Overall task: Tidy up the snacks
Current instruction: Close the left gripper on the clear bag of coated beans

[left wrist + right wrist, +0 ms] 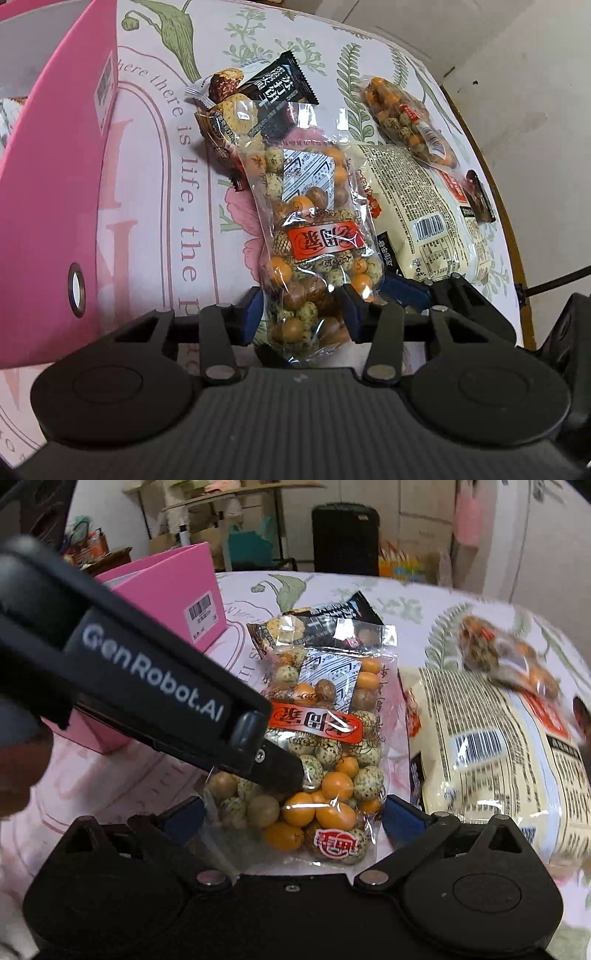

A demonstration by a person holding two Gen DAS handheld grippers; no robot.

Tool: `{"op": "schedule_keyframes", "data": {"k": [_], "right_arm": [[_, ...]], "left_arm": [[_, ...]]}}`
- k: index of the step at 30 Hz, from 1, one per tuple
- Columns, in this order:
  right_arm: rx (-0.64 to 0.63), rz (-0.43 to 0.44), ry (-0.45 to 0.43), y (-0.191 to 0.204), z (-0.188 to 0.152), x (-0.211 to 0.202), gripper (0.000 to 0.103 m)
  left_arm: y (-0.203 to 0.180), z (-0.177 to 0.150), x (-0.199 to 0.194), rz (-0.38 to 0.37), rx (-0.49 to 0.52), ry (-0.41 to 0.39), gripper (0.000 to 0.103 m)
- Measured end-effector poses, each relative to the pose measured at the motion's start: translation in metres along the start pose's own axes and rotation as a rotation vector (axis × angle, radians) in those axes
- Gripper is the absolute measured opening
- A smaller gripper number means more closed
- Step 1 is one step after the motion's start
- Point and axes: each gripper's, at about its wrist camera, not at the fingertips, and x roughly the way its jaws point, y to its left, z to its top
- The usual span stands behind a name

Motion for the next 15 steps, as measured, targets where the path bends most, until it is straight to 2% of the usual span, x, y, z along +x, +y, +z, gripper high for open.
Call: {"op": "schedule_keyframes", "data": {"k": [4, 7, 15], "right_arm": [[0.017, 0.014, -0.026, -0.003, -0.001, -0.005, 0.102], [0.025, 0.011, -0.008, -0.004, 0.002, -0.010, 0.097], [0.079, 0.025, 0.048, -0.001, 0.006, -0.033, 0.097]], "left_arm": [[-0.004, -0.004, -0.004, 0.014, 0.017, -0.018, 0.044], [-0.013, -0.005, -0.007, 0.024, 0.036, -0.012, 0.043], [-0.029, -0.008, -0.028, 0.030, 0.050, 0.029, 0.043]]}}
